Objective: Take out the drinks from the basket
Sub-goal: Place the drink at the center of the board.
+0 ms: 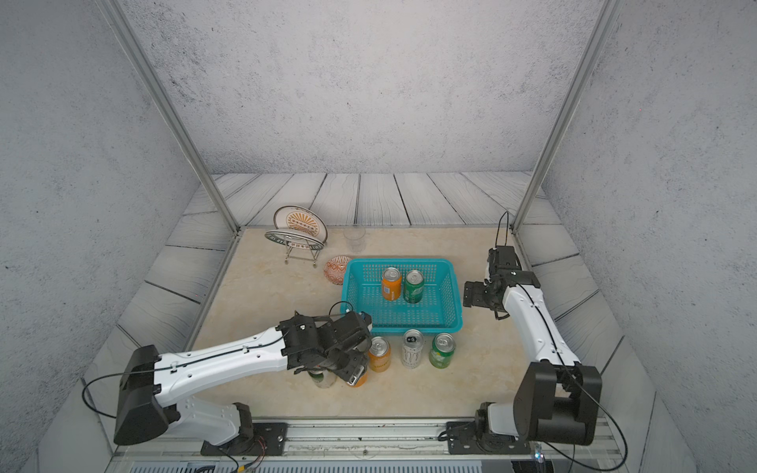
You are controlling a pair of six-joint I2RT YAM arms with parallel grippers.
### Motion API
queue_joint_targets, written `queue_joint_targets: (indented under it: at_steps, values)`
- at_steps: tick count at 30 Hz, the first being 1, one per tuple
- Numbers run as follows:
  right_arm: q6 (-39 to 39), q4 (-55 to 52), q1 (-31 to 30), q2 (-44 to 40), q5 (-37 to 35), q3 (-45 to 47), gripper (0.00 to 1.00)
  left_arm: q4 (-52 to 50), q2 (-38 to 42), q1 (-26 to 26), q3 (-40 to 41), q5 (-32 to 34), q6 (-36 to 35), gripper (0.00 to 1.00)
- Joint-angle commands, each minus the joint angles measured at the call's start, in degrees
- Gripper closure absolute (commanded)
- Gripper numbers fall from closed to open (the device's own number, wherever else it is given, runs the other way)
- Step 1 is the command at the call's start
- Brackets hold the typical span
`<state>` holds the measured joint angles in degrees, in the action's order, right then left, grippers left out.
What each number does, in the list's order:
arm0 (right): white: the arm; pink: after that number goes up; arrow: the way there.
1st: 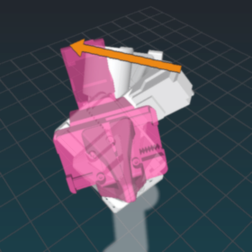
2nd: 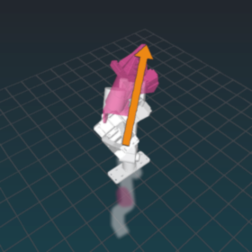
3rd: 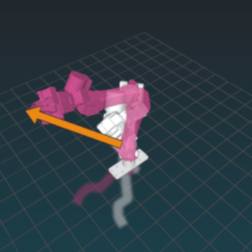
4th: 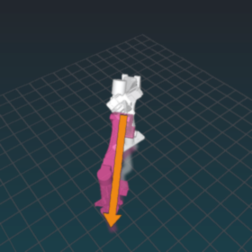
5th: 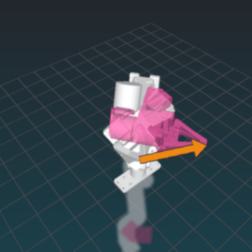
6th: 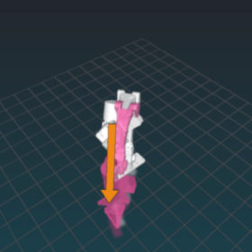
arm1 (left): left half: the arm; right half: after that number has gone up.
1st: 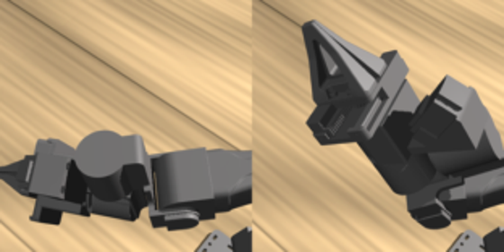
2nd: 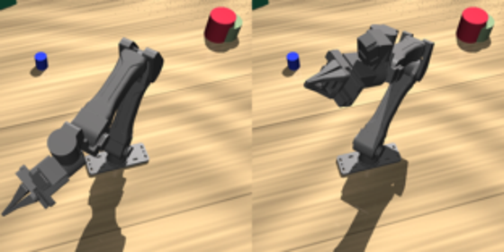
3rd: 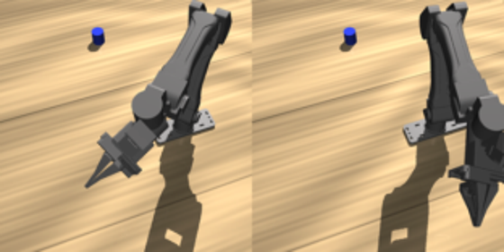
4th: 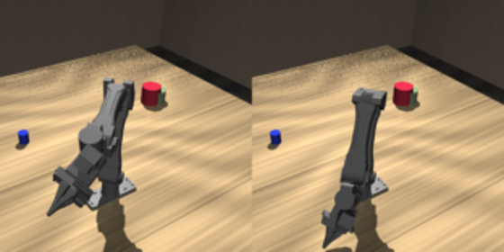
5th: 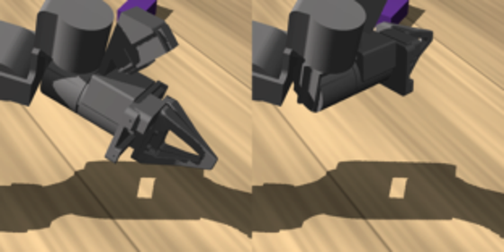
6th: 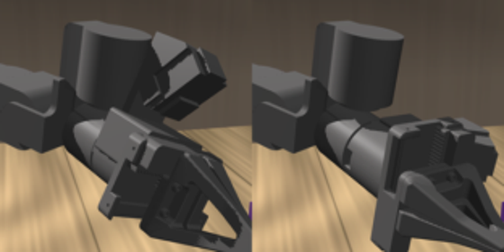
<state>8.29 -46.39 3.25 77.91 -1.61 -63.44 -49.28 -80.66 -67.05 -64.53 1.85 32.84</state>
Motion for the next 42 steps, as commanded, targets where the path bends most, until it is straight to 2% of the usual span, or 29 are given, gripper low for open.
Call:
queue_joint_targets:
  at_steps: [1,12,28,42]
  values:
    - [-0.3,-0.2,0.3,-0.2,-0.1,0.2,0.01,3.8,-0.7,-0.8,0.2,2.2,1.2,0.4]
    - [-0.3,-0.2,0.3,-0.2,-0.1,0.2,0.01,7.7,-4.1,-2.0,2.7,3.7,1.4,0.4]
    - [-0.5,-0.3,0.2,-0.2,0.0,0.2,0.01,11.5,-4.1,-2.7,7.5,5.4,2.6,0.37]
    - [-0.5,-0.3,0.3,-0.2,0.1,0.2,0.01,11.6,-3.3,-2.7,7.8,5.6,2.8,0.24]
